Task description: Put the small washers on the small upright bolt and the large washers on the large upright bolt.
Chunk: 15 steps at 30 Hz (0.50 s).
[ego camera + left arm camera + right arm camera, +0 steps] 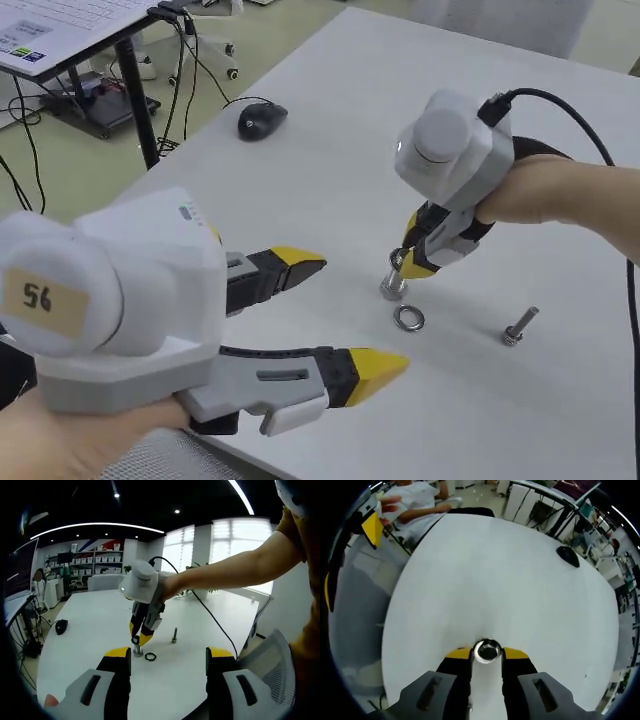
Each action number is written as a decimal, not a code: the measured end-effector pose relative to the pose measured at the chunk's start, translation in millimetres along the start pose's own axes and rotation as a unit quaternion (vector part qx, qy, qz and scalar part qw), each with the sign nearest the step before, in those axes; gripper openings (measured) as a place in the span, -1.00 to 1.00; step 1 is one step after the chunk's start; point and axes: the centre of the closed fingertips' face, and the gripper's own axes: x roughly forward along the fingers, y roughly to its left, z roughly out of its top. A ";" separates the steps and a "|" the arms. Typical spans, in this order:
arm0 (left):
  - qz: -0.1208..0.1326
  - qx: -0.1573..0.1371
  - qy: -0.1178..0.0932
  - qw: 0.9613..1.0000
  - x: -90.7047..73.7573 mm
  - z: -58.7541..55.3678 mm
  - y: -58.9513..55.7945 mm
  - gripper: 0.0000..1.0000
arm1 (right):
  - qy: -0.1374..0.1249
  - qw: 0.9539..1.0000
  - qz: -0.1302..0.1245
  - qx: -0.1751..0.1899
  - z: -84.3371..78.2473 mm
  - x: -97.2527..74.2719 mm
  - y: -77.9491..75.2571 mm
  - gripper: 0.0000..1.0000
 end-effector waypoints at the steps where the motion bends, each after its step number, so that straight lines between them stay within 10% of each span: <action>1: 0.000 0.000 0.000 1.000 0.1 0.0 0.1 0.19 | 0.001 1.000 -0.001 -0.002 -0.5 1.2 -0.1 -0.56; 15: -0.002 -0.002 -0.002 1.000 3.5 1.8 -1.7 0.19 | 0.020 0.999 0.008 -0.025 3.6 5.0 4.3 -0.55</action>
